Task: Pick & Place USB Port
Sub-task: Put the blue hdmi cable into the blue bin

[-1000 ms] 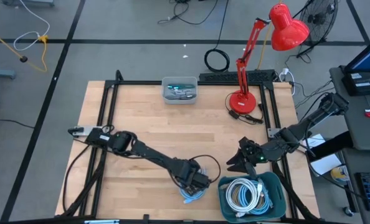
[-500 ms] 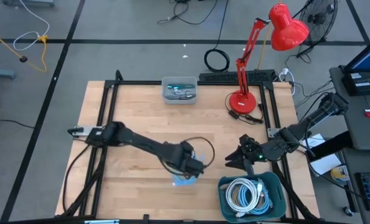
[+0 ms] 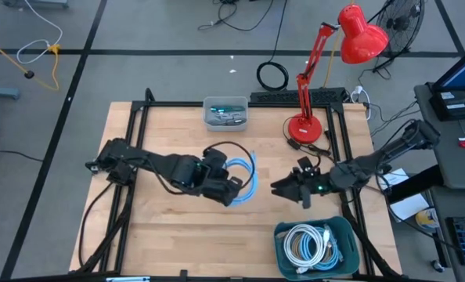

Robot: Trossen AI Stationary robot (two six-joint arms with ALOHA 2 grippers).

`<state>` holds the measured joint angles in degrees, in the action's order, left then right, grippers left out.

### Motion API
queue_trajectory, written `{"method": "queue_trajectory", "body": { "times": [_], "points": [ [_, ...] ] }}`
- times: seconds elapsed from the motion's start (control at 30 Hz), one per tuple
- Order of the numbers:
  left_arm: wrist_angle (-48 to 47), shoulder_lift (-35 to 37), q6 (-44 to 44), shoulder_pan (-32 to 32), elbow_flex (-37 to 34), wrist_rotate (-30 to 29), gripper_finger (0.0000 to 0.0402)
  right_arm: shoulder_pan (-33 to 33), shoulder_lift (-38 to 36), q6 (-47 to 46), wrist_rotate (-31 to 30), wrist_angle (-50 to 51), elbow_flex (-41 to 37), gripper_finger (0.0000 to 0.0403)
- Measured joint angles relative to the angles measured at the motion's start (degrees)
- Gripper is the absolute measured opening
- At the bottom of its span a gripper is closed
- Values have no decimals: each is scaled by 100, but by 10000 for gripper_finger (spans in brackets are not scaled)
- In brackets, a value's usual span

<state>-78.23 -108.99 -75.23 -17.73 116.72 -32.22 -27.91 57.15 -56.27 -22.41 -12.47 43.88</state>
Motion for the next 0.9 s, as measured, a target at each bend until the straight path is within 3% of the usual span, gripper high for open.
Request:
{"method": "queue_trajectory", "body": {
  "times": [0.33, 0.6, 0.73, 0.9],
  "points": [
    [782, -2, 553, 176, -2, -36, 34, 354, 787, -60, 465, -1224, 0, 235],
    [856, -2, 676, 152, -2, 2, 34, 513, 970, 15, 610, -1635, 0, 227],
    [856, -2, 711, 152, -2, 15, 34, 614, 970, -45, 616, -1621, 0, 197],
    [864, -2, 764, 152, -2, 22, 34, 626, 967, -110, 619, -1546, 0, 117]
  ]
}}
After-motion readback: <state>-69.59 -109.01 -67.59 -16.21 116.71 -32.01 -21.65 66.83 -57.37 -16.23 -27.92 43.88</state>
